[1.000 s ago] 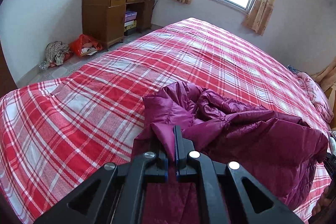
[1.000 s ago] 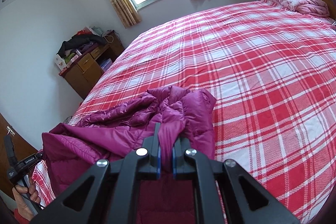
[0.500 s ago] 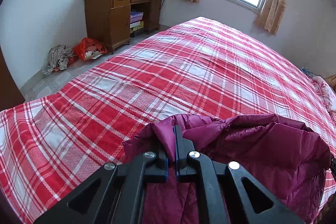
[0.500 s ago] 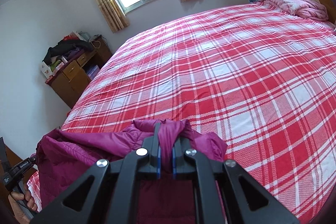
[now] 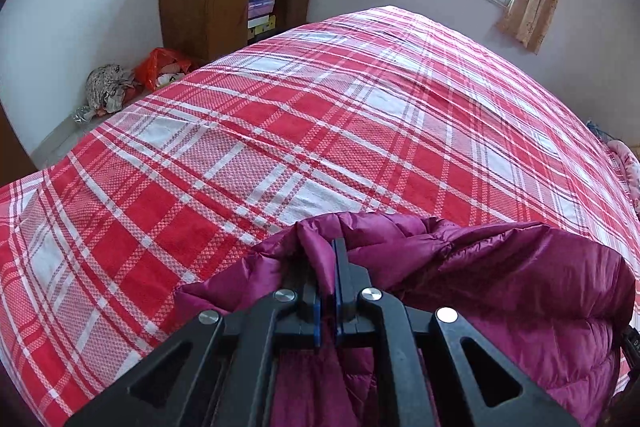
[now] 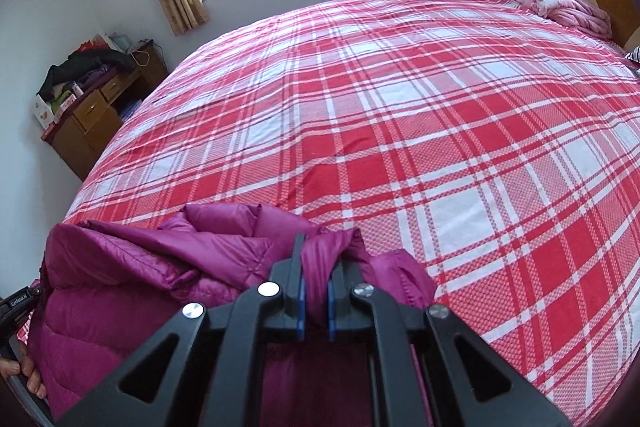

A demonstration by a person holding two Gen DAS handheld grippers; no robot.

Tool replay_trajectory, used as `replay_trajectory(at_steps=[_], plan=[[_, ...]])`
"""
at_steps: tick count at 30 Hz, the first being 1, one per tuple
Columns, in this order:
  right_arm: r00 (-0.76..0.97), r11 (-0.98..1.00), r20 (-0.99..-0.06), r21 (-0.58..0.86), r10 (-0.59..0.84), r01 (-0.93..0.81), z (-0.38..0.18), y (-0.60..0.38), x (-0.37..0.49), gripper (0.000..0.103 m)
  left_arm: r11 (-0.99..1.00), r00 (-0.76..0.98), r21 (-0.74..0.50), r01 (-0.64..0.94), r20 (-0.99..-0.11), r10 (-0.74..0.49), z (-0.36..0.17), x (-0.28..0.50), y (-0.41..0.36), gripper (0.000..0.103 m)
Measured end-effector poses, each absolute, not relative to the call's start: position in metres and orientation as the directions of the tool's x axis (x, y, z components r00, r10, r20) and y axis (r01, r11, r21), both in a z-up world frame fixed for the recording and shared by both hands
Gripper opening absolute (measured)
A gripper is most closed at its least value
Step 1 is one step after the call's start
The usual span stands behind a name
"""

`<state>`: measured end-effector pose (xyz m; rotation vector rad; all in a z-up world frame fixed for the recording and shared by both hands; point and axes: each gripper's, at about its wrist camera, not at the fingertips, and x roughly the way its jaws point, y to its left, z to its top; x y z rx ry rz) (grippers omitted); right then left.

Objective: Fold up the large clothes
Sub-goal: 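Lift the held hem and fold it over toward the collar with both grippers, then open the right gripper and press the fold while the left gripper keeps holding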

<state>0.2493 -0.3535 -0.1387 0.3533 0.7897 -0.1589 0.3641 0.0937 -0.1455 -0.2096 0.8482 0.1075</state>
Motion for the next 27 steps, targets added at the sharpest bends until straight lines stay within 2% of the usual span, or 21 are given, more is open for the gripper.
replay_trajectory(at_steps=[6, 11, 13, 15, 16, 18, 22, 23, 25, 27], plan=[[0.704, 0.919, -0.710, 0.291, 0.022, 0.265, -0.156, -0.356, 0.255, 0.009, 0.977, 0.694, -0.126, -0.175, -0.719, 0.032, -0.161, 0.365, 0.083, 0.004], [0.720, 0.893, -0.689, 0.372, 0.081, 0.255, -0.160, -0.365, 0.253, 0.011, 0.967, 0.697, -0.194, -0.168, -0.717, -0.022, -0.165, 0.367, 0.092, 0.004], [0.759, 0.856, -0.637, 0.462, 0.136, 0.234, -0.159, -0.374, 0.246, 0.016, 0.963, 0.700, -0.211, -0.167, -0.714, -0.036, -0.165, 0.366, 0.094, 0.004], [0.827, 0.797, -0.540, 0.563, 0.157, 0.217, -0.151, -0.389, 0.228, 0.021, 0.963, 0.700, -0.214, -0.166, -0.713, -0.038, -0.165, 0.366, 0.094, 0.004], [0.856, 0.781, -0.501, 0.584, 0.130, 0.223, -0.145, -0.394, 0.217, 0.031, 0.963, 0.700, -0.213, -0.166, -0.714, -0.037, -0.165, 0.366, 0.094, 0.004], [0.879, 0.782, -0.474, 0.564, 0.044, 0.265, -0.130, -0.396, 0.197, 0.034, 0.964, 0.700, -0.209, -0.166, -0.714, -0.034, -0.165, 0.365, 0.094, 0.004], [0.898, 0.853, -0.433, 0.495, 0.079, 0.164, -0.094, -0.369, 0.189, 0.034, 0.964, 0.700, -0.210, -0.165, -0.713, -0.035, -0.165, 0.366, 0.094, 0.004], [0.891, 0.889, -0.448, 0.437, 0.081, 0.139, -0.085, -0.355, 0.195, 0.035, 0.964, 0.700, -0.209, -0.165, -0.713, -0.035, -0.165, 0.366, 0.094, 0.004], [0.837, 0.947, -0.541, 0.305, 0.083, 0.103, -0.080, -0.327, 0.222, 0.042, 0.964, 0.699, -0.210, -0.165, -0.714, -0.036, -0.165, 0.366, 0.094, 0.004], [0.766, 0.971, -0.635, 0.228, 0.098, 0.065, -0.090, -0.305, 0.253, 0.042, 0.965, 0.699, -0.206, -0.165, -0.715, -0.033, -0.165, 0.366, 0.093, 0.004]])
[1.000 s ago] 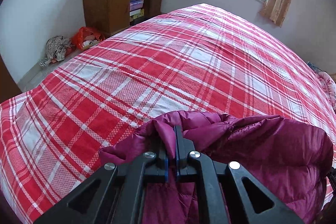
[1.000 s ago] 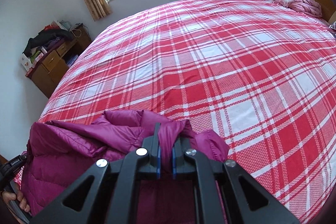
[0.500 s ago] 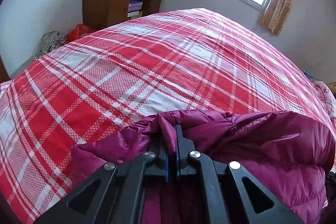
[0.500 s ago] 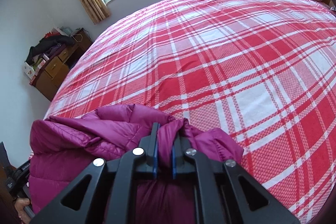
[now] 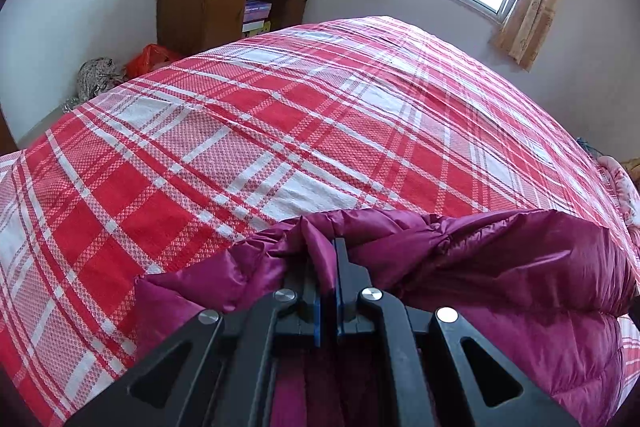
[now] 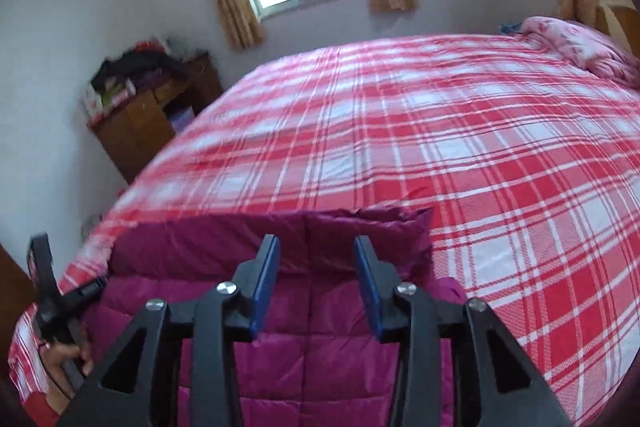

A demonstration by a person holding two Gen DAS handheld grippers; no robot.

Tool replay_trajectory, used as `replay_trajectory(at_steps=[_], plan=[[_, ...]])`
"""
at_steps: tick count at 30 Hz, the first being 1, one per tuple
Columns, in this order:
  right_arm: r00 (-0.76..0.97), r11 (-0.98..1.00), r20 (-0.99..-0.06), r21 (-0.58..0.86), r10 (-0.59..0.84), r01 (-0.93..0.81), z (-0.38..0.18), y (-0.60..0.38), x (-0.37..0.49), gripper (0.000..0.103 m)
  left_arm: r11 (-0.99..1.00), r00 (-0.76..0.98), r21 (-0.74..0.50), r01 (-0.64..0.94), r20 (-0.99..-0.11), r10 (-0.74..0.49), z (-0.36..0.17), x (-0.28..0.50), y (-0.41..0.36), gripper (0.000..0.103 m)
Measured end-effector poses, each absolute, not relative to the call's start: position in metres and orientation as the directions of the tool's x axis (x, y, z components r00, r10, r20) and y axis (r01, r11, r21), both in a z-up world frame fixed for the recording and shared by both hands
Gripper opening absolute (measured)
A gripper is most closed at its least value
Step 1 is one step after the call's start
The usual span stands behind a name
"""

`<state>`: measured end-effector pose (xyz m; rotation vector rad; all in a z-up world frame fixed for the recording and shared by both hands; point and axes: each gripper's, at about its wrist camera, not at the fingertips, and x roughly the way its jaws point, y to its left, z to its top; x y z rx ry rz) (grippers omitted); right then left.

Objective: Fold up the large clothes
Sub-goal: 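Open the right gripper and press the fold while the left gripper keeps holding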

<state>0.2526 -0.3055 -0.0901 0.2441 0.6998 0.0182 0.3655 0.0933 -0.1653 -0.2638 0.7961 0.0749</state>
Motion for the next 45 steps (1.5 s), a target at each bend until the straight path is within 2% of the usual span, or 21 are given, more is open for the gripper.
replay_trajectory(at_steps=[4, 6, 8, 11, 14, 16, 18, 21, 24, 27, 29, 31, 33, 38, 45], plan=[[0.704, 0.972, -0.709, 0.193, 0.043, 0.134, -0.137, -0.308, 0.273, 0.042, 0.961, 0.701, -0.223, -0.162, -0.712, -0.047, -0.165, 0.365, 0.096, 0.005], [0.709, 0.958, -0.703, 0.241, 0.063, 0.153, -0.155, -0.323, 0.273, 0.042, 0.953, 0.704, -0.259, -0.155, -0.706, -0.077, -0.165, 0.364, 0.101, 0.005], [0.720, 0.942, -0.689, 0.291, 0.084, 0.169, -0.157, -0.334, 0.268, 0.039, 0.928, 0.713, -0.343, -0.143, -0.686, -0.144, -0.167, 0.362, 0.112, 0.005], [0.708, 0.944, -0.703, 0.272, 0.064, 0.185, -0.158, -0.333, 0.270, 0.039, 0.810, 0.720, -0.570, -0.137, -0.618, -0.314, -0.169, 0.355, 0.146, 0.005], [0.699, 0.958, -0.715, 0.215, 0.020, 0.192, -0.157, -0.325, 0.272, 0.039, 0.738, 0.717, -0.653, -0.169, -0.595, -0.363, -0.147, 0.346, 0.177, 0.006], [0.701, 0.959, -0.713, 0.209, 0.015, 0.192, -0.157, -0.324, 0.272, 0.039, 0.779, 0.752, -0.599, -0.184, -0.596, -0.281, -0.120, 0.333, 0.186, 0.006], [0.703, 0.956, -0.711, 0.222, 0.025, 0.190, -0.158, -0.327, 0.272, 0.039, 0.858, 0.789, -0.485, -0.168, -0.588, -0.178, -0.087, 0.318, 0.183, 0.006], [0.707, 0.953, -0.707, 0.236, 0.035, 0.188, -0.159, -0.329, 0.273, 0.040, 0.944, 0.817, -0.320, -0.084, -0.564, -0.119, -0.060, 0.301, 0.149, 0.006], [0.708, 0.953, -0.705, 0.240, 0.038, 0.187, -0.159, -0.329, 0.272, 0.040, 0.979, 0.792, -0.198, 0.043, -0.591, -0.154, -0.066, 0.307, 0.098, 0.006], [0.709, 0.953, -0.704, 0.240, 0.038, 0.186, -0.159, -0.329, 0.272, 0.040, 0.990, 0.776, -0.137, 0.039, -0.620, -0.117, -0.089, 0.329, 0.066, 0.006], [0.708, 0.954, -0.705, 0.234, 0.034, 0.187, -0.158, -0.328, 0.272, 0.040, 0.991, 0.747, -0.133, 0.000, -0.659, -0.089, -0.106, 0.344, 0.064, 0.006], [0.707, 0.955, -0.707, 0.229, 0.031, 0.187, -0.158, -0.328, 0.272, 0.040, 0.987, 0.694, -0.162, -0.006, -0.711, -0.112, -0.127, 0.359, 0.062, 0.006], [0.704, 0.957, -0.710, 0.222, 0.026, 0.188, -0.159, -0.327, 0.273, 0.040, 0.990, 0.679, -0.139, -0.023, -0.730, -0.086, -0.146, 0.362, 0.061, 0.006], [0.703, 0.956, -0.711, 0.226, 0.033, 0.184, -0.159, -0.328, 0.274, 0.040, 0.971, 0.670, -0.240, -0.023, -0.724, -0.163, -0.162, 0.363, 0.076, 0.006], [0.675, 0.958, -0.738, 0.200, 0.010, 0.204, -0.156, -0.326, 0.278, 0.040, 0.983, 0.671, -0.182, -0.033, -0.733, -0.114, -0.167, 0.369, 0.066, 0.006]])
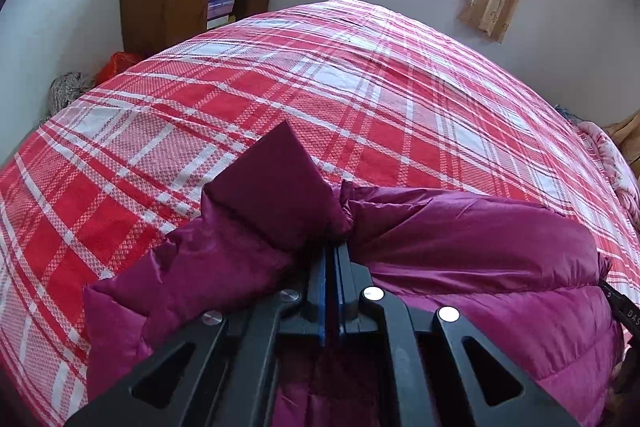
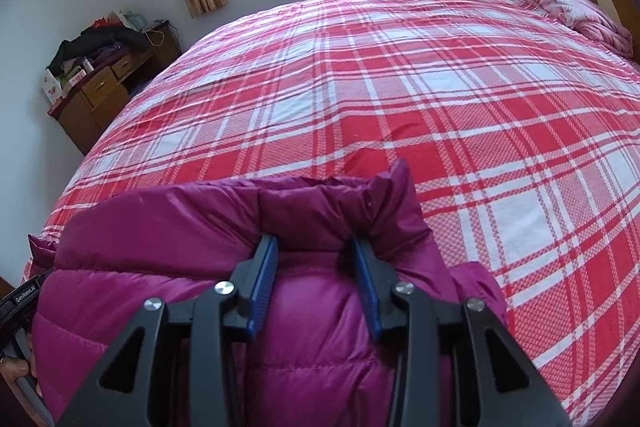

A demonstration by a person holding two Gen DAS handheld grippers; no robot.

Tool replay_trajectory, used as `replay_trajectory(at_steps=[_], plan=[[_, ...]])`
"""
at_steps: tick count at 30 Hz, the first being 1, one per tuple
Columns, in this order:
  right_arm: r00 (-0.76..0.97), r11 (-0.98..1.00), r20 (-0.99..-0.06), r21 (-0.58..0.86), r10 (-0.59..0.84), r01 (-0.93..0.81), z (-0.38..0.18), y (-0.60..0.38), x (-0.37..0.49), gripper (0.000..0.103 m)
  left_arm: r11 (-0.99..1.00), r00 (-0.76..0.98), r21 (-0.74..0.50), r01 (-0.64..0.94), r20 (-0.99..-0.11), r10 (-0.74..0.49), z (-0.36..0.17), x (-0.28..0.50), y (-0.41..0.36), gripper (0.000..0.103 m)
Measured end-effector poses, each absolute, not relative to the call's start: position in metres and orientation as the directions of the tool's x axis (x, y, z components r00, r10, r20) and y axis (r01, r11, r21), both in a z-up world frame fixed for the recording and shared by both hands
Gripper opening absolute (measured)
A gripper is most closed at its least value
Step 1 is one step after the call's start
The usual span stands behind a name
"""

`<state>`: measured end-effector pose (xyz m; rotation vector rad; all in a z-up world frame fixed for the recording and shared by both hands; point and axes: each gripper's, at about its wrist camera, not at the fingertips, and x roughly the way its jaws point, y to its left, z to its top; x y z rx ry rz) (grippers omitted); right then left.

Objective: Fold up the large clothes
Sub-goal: 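Open the right gripper and press the fold while the left gripper keeps holding, then open the left gripper and release the folded jacket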

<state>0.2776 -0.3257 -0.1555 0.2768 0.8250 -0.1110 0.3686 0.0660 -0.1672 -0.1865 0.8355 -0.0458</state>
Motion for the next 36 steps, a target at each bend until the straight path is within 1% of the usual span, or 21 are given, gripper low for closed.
replay_trajectory(at_steps=[2, 4, 7, 10, 12, 15, 22, 24, 26, 31, 36], plan=[[0.660, 0.961, -0.750, 0.159, -0.032, 0.228, -0.146, -0.320, 0.272, 0.040, 0.985, 0.671, -0.170, -0.034, -0.734, -0.104, -0.167, 0.369, 0.065, 0.006], [0.681, 0.954, -0.732, 0.191, -0.018, 0.230, -0.136, -0.318, 0.255, 0.041, 0.985, 0.671, -0.170, -0.033, -0.734, -0.105, -0.167, 0.368, 0.066, 0.006], [0.701, 0.958, -0.713, 0.179, -0.032, 0.226, -0.131, -0.313, 0.231, 0.041, 0.986, 0.671, -0.165, -0.032, -0.734, -0.101, -0.167, 0.368, 0.066, 0.006], [0.700, 0.969, -0.711, 0.126, -0.062, 0.214, -0.146, -0.311, 0.226, 0.041, 0.988, 0.672, -0.152, -0.031, -0.734, -0.092, -0.167, 0.368, 0.064, 0.006], [0.711, 0.969, -0.701, 0.140, -0.047, 0.203, -0.154, -0.313, 0.227, 0.041, 0.989, 0.672, -0.146, -0.030, -0.735, -0.088, -0.167, 0.368, 0.064, 0.006], [0.709, 0.970, -0.704, 0.136, -0.048, 0.201, -0.157, -0.313, 0.231, 0.041, 0.989, 0.673, -0.142, -0.030, -0.735, -0.085, -0.167, 0.368, 0.063, 0.006], [0.698, 0.975, -0.709, 0.076, -0.094, 0.209, -0.159, -0.305, 0.233, 0.041, 0.988, 0.659, -0.155, -0.020, -0.745, -0.104, -0.161, 0.364, 0.066, 0.006], [0.698, 0.975, -0.710, 0.079, -0.092, 0.209, -0.159, -0.306, 0.233, 0.041, 0.986, 0.652, -0.166, -0.013, -0.749, -0.118, -0.151, 0.351, 0.073, 0.006], [0.700, 0.974, -0.709, 0.091, -0.084, 0.209, -0.160, -0.308, 0.232, 0.041, 0.980, 0.663, -0.198, -0.018, -0.736, -0.137, -0.139, 0.329, 0.085, 0.006], [0.699, 0.974, -0.709, 0.082, -0.092, 0.211, -0.160, -0.307, 0.232, 0.041, 0.973, 0.702, -0.226, -0.051, -0.701, -0.126, -0.114, 0.257, 0.120, 0.006], [0.695, 0.974, -0.712, 0.073, -0.100, 0.215, -0.159, -0.307, 0.232, 0.041, 0.955, 0.744, -0.283, -0.084, -0.656, -0.129, -0.112, 0.197, 0.151, 0.006]])
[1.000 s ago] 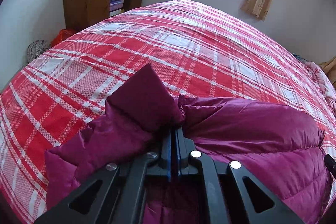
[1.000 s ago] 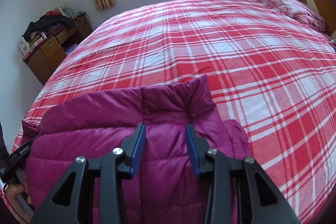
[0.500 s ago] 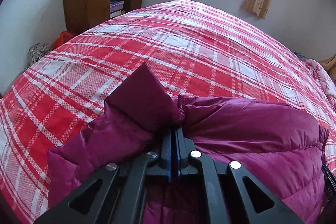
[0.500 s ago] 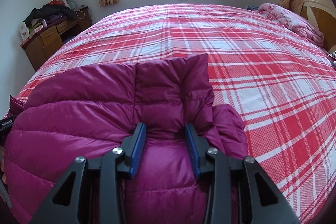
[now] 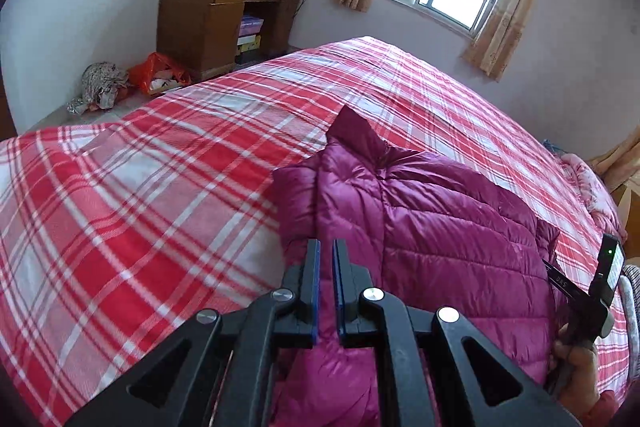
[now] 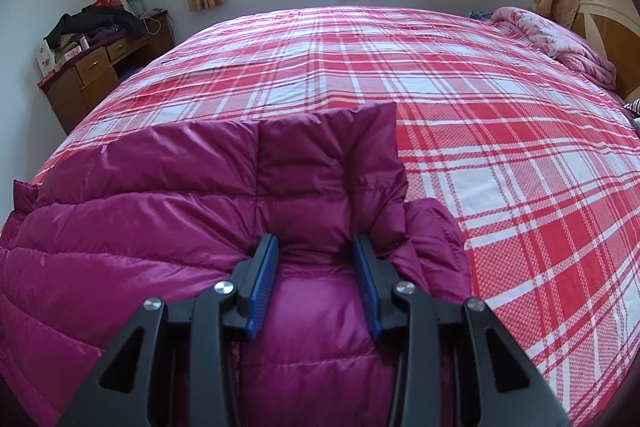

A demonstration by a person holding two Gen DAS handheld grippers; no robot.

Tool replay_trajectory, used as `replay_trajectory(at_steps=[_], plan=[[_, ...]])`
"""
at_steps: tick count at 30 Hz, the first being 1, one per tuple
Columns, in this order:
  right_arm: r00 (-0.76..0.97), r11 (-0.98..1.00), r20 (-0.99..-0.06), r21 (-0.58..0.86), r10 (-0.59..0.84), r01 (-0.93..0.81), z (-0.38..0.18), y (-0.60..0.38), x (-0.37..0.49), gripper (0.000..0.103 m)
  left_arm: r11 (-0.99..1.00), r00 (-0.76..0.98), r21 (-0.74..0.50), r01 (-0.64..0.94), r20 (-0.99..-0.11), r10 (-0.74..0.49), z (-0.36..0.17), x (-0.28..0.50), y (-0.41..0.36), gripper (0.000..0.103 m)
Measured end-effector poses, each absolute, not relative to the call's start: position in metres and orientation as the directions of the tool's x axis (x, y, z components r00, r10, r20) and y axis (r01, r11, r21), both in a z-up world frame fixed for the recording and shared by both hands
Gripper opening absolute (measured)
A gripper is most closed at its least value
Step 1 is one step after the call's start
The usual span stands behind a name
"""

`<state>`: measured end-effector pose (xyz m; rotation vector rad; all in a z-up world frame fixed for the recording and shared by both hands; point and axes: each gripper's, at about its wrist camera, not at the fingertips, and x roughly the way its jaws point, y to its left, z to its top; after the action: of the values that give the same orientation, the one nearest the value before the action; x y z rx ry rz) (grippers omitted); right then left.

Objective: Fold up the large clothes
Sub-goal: 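Open the left gripper and release the folded jacket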

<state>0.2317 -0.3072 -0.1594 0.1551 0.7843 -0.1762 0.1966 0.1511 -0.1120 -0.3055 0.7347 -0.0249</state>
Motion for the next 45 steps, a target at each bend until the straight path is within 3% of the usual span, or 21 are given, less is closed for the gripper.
replay_trajectory(at_steps=[1, 4, 7, 10, 15, 16, 18, 19, 23, 36, 41, 45], plan=[[0.688, 0.973, -0.717, 0.061, -0.112, 0.222, -0.158, -0.306, 0.232, 0.038, 0.951, 0.748, -0.296, -0.095, -0.652, -0.128, -0.114, 0.189, 0.157, 0.006], [0.699, 0.976, -0.703, 0.028, -0.135, 0.217, -0.138, -0.293, 0.219, 0.009, 0.940, 0.761, -0.326, -0.102, -0.634, -0.138, -0.124, 0.175, 0.168, 0.006], [0.772, 0.989, -0.635, 0.101, -0.023, 0.112, -0.108, -0.263, 0.193, 0.009, 0.943, 0.746, -0.312, -0.116, -0.654, -0.125, -0.136, 0.180, 0.168, 0.006], [0.798, 0.988, -0.593, 0.156, 0.106, -0.016, -0.092, -0.218, 0.175, 0.009, 0.925, 0.725, -0.368, -0.094, -0.662, -0.189, -0.143, 0.188, 0.163, 0.006], [0.749, 0.969, -0.624, 0.229, 0.221, -0.094, -0.121, -0.163, 0.182, 0.009, 0.915, 0.772, -0.401, -0.030, -0.591, -0.234, -0.130, 0.193, 0.151, 0.008], [0.732, 0.966, -0.642, 0.241, 0.229, -0.091, -0.132, -0.158, 0.186, 0.009, 0.915, 0.772, -0.403, -0.021, -0.588, -0.241, -0.130, 0.196, 0.150, 0.013], [0.701, 0.959, -0.670, 0.273, 0.245, -0.074, -0.155, -0.156, 0.192, 0.008, 0.903, 0.756, -0.428, -0.039, -0.604, -0.254, -0.136, 0.208, 0.153, 0.038], [0.699, 0.961, -0.675, 0.267, 0.237, -0.069, -0.160, -0.156, 0.192, 0.002, 0.890, 0.750, -0.452, -0.057, -0.607, -0.261, -0.141, 0.212, 0.155, 0.056], [0.698, 0.978, -0.690, 0.193, 0.189, -0.074, -0.167, -0.149, 0.193, 0.000, 0.859, 0.764, -0.506, -0.081, -0.585, -0.273, -0.157, 0.214, 0.157, 0.064], [0.693, 0.963, -0.679, 0.255, 0.244, -0.090, -0.173, -0.160, 0.195, 0.000, 0.793, 0.765, -0.599, -0.108, -0.559, -0.318, -0.163, 0.193, 0.167, 0.071], [0.694, 0.961, -0.676, 0.260, 0.250, -0.093, -0.172, -0.162, 0.194, 0.000, 0.849, 0.800, -0.494, -0.184, -0.578, -0.163, -0.157, 0.158, 0.179, 0.071], [0.695, 0.959, -0.672, 0.266, 0.256, -0.096, -0.172, -0.162, 0.191, 0.000, 0.807, 0.770, -0.566, -0.167, -0.586, -0.252, -0.174, 0.164, 0.181, 0.072]])
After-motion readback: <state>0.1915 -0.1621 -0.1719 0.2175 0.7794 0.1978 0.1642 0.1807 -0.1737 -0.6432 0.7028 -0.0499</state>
